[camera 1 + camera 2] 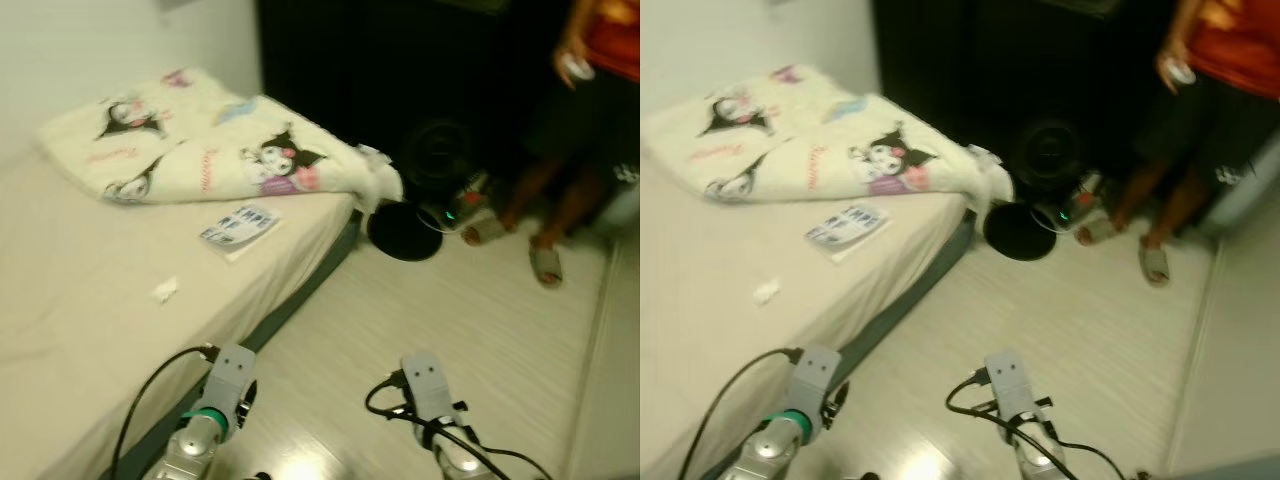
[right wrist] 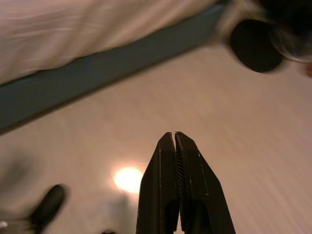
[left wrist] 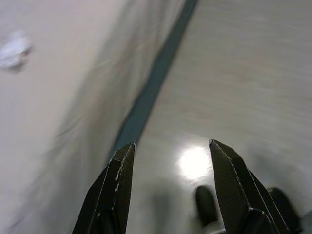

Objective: Clean up the room

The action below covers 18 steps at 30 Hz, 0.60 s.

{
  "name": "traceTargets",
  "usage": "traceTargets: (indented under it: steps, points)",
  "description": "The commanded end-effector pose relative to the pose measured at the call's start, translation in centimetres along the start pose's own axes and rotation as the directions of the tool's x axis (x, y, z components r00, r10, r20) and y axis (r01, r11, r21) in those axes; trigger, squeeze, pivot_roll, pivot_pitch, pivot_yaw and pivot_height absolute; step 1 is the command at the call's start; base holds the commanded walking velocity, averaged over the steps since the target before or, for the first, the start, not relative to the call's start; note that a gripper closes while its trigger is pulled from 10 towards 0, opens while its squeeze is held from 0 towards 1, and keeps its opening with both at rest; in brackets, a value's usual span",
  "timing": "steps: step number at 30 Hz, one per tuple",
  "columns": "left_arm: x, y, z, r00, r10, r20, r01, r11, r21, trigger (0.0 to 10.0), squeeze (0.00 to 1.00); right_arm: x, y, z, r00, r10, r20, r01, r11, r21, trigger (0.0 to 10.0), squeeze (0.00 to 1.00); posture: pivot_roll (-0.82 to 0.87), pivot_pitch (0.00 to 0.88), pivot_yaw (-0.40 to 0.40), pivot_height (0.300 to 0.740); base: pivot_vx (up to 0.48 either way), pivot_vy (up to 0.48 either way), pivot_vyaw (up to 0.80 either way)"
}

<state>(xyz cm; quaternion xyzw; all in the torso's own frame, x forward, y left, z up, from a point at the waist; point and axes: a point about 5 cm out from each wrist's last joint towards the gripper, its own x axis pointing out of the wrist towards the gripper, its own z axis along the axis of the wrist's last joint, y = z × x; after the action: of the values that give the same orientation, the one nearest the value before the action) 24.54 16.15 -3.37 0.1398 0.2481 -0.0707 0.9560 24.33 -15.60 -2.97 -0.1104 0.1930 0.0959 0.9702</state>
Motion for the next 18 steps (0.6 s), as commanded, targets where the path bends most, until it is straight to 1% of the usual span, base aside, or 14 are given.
traceTargets:
  steps: [1, 9, 16, 18]
  points:
    - [-0.2, -0.5, -0.4, 1.000, -0.015, -0.018, 0.015, 1.000, 0.000, 10.0, 0.00, -0.7, 0.0, -1.3, 0.999, -0.003, -0.049, 0.003, 1.000, 0.009, 10.0, 0.00, -0.07, 0.045, 0.005, 0.740, 0.000, 0.000, 0.76]
    - [0.0, -0.5, -0.2, 1.000, -0.017, -0.010, 0.017, 1.000, -0.002, 10.0, 0.00, -0.6, -0.1, -1.1, 0.999, -0.006, -0.041, 0.007, 1.000, 0.011, 10.0, 0.00, -0.07, 0.046, 0.006, 0.740, 0.000, 0.000, 0.76]
    - [0.3, -0.5, 0.8, 1.000, -0.009, 0.023, 0.009, 1.000, -0.012, 10.0, 0.00, -0.3, -0.2, -0.5, 1.000, -0.012, -0.019, 0.012, 1.000, 0.017, 10.0, 0.00, -0.08, 0.043, 0.008, 0.740, 0.000, 0.000, 0.76]
    - [0.5, -0.4, 1.5, 0.999, 0.003, 0.053, -0.002, 1.000, -0.028, 10.0, 0.00, -0.1, -0.2, -0.2, 1.000, -0.012, -0.002, 0.012, 1.000, 0.019, 10.0, 0.00, -0.08, 0.043, 0.009, 0.740, 0.000, 0.000, 0.76]
